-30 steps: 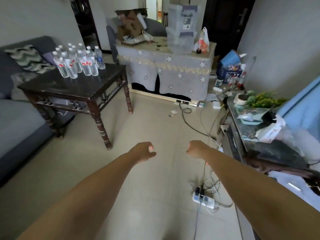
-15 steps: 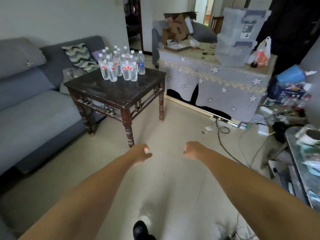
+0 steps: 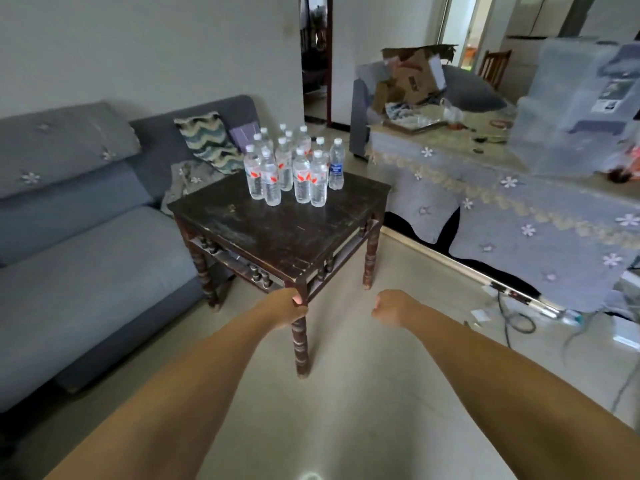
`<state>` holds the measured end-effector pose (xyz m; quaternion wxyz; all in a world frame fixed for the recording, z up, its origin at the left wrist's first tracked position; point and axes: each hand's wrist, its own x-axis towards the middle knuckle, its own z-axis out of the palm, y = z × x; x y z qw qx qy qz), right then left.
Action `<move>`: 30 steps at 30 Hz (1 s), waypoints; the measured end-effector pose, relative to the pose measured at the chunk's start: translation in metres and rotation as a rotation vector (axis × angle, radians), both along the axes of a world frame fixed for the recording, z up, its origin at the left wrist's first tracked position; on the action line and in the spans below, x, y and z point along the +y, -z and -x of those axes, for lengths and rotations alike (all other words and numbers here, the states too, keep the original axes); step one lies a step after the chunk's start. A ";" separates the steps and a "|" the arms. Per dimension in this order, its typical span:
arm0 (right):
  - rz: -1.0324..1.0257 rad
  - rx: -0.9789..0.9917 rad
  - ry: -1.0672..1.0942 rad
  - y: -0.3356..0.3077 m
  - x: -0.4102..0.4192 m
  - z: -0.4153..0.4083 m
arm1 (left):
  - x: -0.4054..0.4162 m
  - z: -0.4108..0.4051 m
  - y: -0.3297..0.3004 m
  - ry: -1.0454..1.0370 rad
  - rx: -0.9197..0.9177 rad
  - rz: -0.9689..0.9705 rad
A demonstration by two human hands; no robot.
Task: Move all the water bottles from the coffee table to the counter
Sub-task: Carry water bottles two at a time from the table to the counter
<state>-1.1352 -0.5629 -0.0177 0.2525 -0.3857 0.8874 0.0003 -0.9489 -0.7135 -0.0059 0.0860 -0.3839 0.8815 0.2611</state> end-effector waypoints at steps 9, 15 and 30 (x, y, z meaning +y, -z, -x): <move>0.001 -0.017 -0.107 0.008 -0.143 0.117 | -0.125 0.107 0.017 -0.095 0.036 -0.003; -0.003 -0.035 -0.126 -0.003 -0.235 0.214 | -0.207 0.192 0.014 -0.150 0.039 -0.041; 0.220 -0.160 0.024 0.041 -0.422 0.325 | -0.379 0.337 0.058 -0.343 0.174 -0.231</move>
